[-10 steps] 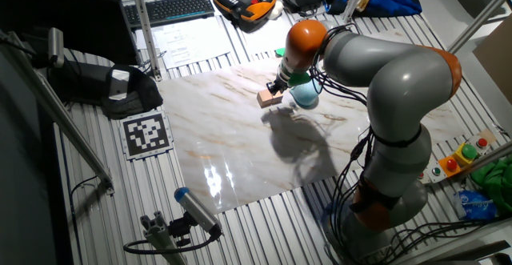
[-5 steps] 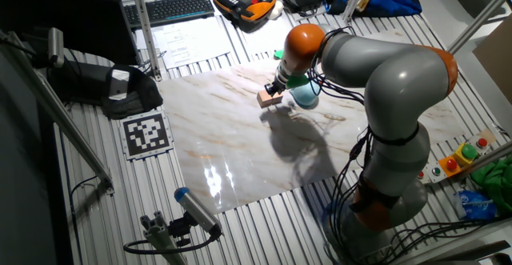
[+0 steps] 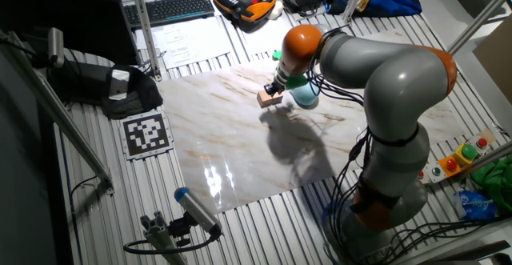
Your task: Drop coins into a piggy bank
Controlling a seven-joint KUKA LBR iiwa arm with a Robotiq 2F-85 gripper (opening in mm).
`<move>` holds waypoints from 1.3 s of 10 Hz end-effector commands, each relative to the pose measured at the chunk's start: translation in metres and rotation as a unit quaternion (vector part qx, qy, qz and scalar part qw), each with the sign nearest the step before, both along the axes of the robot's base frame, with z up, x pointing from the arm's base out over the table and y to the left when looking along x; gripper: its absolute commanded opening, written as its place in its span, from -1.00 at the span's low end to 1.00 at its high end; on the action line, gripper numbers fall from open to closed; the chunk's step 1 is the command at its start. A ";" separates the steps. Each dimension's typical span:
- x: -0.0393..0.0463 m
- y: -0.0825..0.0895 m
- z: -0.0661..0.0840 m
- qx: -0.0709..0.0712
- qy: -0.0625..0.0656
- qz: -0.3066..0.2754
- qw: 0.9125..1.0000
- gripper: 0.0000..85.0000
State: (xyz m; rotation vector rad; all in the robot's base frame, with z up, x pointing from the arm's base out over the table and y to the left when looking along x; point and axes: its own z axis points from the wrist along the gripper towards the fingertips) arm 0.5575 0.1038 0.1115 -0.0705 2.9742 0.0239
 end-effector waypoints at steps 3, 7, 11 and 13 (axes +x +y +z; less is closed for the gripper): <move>0.0003 -0.001 0.000 -0.002 -0.005 0.002 1.000 -0.20; 0.0012 -0.002 0.000 0.001 0.002 0.009 1.000 -0.60; 0.0012 -0.002 0.000 -0.006 0.034 0.015 0.999 -1.00; 0.0012 -0.002 0.000 0.001 0.045 0.011 0.999 -1.00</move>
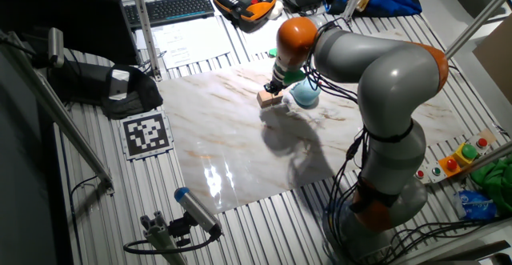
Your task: Drop coins into a piggy bank
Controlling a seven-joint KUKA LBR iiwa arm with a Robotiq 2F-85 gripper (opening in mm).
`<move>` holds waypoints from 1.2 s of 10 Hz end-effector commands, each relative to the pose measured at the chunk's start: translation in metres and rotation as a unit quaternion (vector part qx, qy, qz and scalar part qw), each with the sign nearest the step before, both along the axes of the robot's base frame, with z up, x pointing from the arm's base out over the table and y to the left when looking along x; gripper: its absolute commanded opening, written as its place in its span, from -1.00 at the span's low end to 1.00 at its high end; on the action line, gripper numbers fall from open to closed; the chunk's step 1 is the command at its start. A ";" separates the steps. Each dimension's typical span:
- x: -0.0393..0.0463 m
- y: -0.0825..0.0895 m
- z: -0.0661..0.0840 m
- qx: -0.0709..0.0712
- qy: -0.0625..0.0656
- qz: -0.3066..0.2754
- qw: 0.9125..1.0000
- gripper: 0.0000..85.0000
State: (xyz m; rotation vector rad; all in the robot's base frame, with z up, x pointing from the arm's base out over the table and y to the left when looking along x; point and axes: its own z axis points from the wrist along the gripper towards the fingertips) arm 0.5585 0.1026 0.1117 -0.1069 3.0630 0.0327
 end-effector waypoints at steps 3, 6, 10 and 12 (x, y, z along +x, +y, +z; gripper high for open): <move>0.0002 0.000 0.000 0.002 -0.005 0.007 1.000 -1.00; 0.0002 0.000 0.000 -0.012 -0.008 0.002 1.000 -1.00; 0.0114 0.006 0.008 -0.016 -0.001 -0.012 1.000 -1.00; 0.0184 0.011 -0.001 0.008 -0.003 -0.015 1.000 -1.00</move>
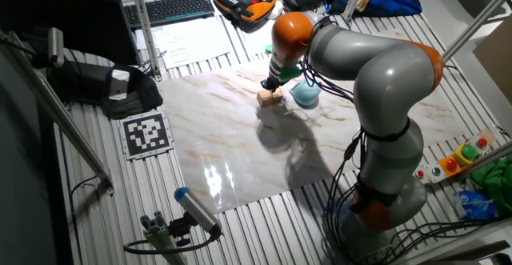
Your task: Drop coins into a piggy bank
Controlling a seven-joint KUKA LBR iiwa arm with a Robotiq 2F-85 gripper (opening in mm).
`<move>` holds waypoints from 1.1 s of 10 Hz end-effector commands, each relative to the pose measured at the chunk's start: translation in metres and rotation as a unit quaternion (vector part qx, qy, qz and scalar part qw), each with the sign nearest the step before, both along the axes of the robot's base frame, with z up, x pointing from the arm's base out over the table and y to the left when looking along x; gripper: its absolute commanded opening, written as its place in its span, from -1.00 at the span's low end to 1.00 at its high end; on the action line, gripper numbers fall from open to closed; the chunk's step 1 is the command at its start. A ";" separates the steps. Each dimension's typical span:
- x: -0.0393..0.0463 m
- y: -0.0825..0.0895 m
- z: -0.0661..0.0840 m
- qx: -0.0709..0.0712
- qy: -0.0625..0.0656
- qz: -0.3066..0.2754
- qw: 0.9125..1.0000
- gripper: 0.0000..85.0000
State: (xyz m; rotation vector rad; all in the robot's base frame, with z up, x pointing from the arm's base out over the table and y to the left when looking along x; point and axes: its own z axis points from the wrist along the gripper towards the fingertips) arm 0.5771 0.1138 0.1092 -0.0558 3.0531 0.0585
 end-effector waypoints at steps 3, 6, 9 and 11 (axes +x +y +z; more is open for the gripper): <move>0.0033 -0.002 -0.002 -0.004 -0.012 0.004 1.000 -1.00; 0.0042 -0.005 -0.001 -0.011 -0.023 0.013 1.000 -1.00; 0.0040 -0.005 -0.003 -0.012 -0.029 0.014 0.999 -0.60; 0.0041 -0.005 -0.003 -0.011 -0.030 0.003 0.999 -0.60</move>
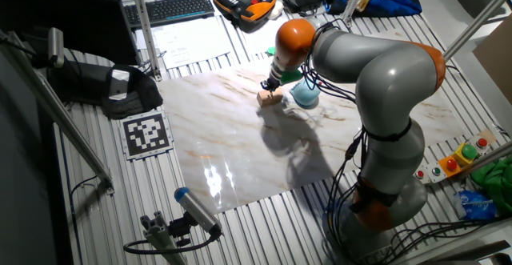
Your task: Drop coins into a piggy bank
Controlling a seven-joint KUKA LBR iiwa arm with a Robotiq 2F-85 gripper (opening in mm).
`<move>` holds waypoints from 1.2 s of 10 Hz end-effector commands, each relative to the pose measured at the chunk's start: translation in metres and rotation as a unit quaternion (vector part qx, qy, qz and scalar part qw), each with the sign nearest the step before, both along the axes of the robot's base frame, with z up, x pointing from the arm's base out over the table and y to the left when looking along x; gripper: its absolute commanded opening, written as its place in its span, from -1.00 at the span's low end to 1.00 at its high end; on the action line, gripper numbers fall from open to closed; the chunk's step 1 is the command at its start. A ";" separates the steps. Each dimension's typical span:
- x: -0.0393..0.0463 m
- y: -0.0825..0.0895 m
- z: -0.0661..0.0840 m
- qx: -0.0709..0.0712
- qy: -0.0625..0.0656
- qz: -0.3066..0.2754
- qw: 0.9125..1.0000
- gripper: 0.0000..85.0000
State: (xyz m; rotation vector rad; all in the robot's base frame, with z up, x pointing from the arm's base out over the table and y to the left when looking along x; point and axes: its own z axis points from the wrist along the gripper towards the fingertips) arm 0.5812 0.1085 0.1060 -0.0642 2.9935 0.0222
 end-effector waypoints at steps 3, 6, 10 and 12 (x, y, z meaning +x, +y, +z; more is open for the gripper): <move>-0.0006 -0.001 0.001 -0.004 -0.001 -0.025 1.000 -0.20; 0.0005 0.000 0.000 0.000 0.002 -0.042 0.999 -0.20; 0.0011 -0.002 -0.005 -0.013 0.003 -0.021 1.000 -0.20; -0.0010 -0.005 -0.014 -0.005 0.001 -0.019 1.000 -0.20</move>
